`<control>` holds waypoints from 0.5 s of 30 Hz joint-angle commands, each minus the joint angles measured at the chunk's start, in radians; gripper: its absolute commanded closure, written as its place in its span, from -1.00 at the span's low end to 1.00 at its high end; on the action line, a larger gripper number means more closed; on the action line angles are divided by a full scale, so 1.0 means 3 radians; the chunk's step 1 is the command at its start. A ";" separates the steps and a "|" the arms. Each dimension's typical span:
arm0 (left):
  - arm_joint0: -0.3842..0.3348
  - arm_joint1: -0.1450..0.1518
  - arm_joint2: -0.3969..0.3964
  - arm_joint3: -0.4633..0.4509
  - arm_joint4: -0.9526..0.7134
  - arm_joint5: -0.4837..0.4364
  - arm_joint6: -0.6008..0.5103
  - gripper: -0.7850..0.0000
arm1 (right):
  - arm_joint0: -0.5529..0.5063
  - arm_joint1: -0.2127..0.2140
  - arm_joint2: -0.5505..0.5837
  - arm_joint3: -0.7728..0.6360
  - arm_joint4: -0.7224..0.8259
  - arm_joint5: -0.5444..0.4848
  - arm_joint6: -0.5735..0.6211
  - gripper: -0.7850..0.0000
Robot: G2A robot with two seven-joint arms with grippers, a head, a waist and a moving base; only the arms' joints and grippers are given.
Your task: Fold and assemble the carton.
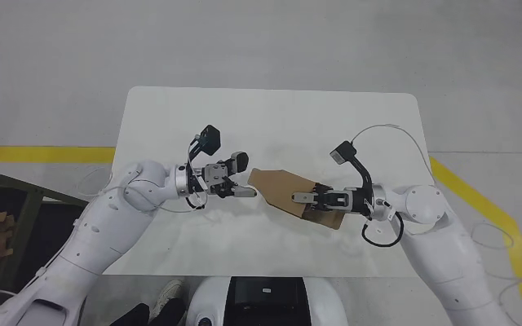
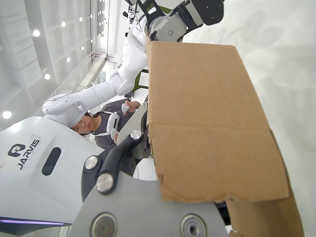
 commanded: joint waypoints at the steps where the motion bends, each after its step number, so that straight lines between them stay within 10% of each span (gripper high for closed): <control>1: 0.0029 -0.0002 0.0002 -0.0016 0.0000 -0.0014 0.0004 -1.00 | -0.0003 0.0000 0.0005 0.0007 0.0022 0.0006 -0.0025 1.00; 15: -0.0006 -0.0056 0.0062 -0.0069 0.0054 0.0025 -0.0048 -1.00 | 0.0063 -0.0028 -0.0170 -0.0047 0.0138 -0.0017 -0.0013 1.00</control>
